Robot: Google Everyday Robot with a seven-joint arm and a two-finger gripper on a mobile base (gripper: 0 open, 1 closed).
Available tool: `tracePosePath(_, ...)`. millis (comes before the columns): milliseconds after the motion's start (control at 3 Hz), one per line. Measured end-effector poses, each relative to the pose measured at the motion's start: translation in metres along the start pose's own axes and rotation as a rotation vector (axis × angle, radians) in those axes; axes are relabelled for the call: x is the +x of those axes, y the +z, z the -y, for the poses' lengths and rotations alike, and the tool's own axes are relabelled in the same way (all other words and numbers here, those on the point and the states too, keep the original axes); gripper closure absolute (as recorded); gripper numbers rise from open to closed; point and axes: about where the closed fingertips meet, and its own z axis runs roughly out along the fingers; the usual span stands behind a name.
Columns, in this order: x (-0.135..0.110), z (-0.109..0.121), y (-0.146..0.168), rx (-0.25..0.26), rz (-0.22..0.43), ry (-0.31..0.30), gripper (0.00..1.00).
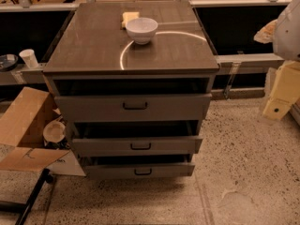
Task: Open top drawer
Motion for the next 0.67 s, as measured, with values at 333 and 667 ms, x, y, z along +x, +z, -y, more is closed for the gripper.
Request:
tracePosePath(333,-0.001,0.000,0.000,0.003,0.002,-0.001,0.00)
tracePosePath(667,-0.028,-0.018,0.019,-0.047,0.059,-0.095,0.00)
